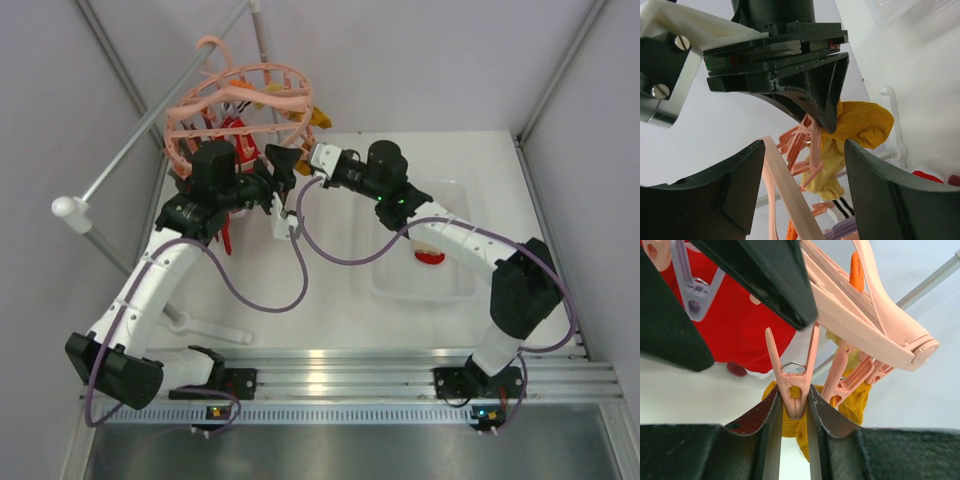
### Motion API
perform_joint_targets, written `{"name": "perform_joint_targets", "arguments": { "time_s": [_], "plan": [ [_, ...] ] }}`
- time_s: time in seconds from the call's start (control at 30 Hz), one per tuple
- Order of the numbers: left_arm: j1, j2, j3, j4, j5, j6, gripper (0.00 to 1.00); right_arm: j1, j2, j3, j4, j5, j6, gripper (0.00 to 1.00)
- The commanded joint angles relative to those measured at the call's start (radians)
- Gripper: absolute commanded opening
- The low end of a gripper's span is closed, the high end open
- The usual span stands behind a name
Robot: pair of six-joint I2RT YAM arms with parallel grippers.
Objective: Clip the socks to the hanger
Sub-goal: Open the clamp at the hanger.
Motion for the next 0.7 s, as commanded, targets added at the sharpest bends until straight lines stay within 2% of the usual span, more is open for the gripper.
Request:
{"name": "perform_joint_targets", "arguments": {
  "time_s": [0.0,0.17,0.47,0.67],
  "plan": [
    [-0.018,0.012,-0.009,0.109,0.000,0.004,0.70,0.026,-0.051,0.046,-0.015,0.033,-0.046,0.00],
    [-0.030,0.046,-0.010,0.172,-0.047,-0.011,0.70,0.034,-0.058,0.023,0.014,0.048,-0.077,0.00],
    [-0.030,0.078,-0.024,0.192,-0.131,-0.004,0.67,0.037,-0.071,-0.024,0.072,0.033,-0.088,0.00],
    [-0.031,0.098,-0.019,0.192,-0.173,-0.001,0.54,0.043,-0.087,-0.052,0.092,0.022,-0.131,0.00]
  ]
}}
